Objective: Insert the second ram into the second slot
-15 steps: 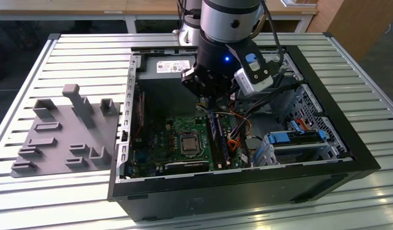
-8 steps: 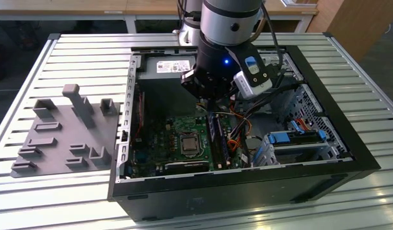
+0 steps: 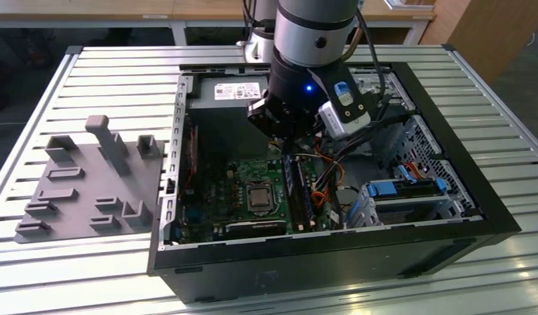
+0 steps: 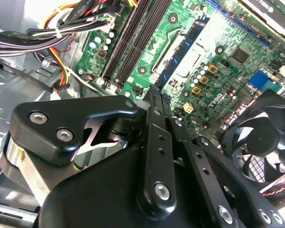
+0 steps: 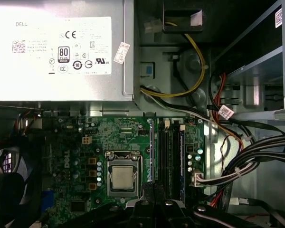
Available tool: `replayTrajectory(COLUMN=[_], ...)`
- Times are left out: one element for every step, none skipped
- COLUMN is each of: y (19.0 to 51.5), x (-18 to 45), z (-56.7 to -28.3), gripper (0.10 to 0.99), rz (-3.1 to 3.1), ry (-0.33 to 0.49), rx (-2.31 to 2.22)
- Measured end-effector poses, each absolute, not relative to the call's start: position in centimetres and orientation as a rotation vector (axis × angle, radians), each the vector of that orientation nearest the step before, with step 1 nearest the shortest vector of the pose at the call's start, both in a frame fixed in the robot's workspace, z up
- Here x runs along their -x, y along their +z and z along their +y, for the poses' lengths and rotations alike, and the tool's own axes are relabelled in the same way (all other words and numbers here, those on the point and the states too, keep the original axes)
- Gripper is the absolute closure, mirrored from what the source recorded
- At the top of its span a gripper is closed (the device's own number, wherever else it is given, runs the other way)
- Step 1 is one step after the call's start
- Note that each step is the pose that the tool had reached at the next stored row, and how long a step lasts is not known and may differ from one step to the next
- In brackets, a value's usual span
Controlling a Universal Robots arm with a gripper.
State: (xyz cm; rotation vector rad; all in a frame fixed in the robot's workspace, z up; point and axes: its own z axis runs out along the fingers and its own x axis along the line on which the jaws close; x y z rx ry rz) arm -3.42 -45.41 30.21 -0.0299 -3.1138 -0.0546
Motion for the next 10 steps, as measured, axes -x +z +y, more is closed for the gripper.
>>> replayTrajectory(y=[30.19,30.18,30.16,30.12,30.08,30.05,30.02,29.99,29.95,29.91], x=[3.42,3.42,3.42,3.42,3.42,3.42,3.42,3.42,3.42,3.42], z=[-45.41,-45.40,-45.41,-45.40,-45.40,-45.41,-45.41,-45.40,-45.41,-45.41], gripper=[0.973,0.973,0.973,0.973,0.973,0.973,0.973,0.973,0.973,0.973], rz=[-3.114,-3.114,-3.114,-3.114,-3.114,-3.114,-3.114,-3.114,-3.114,-3.114], ry=[-0.055,-0.055,-0.055,-0.055,-0.055,-0.055,-0.055,-0.055,-0.055,-0.055], rx=[0.030,0.030,0.030,0.030,0.030,0.030,0.030,0.030,0.030,0.030])
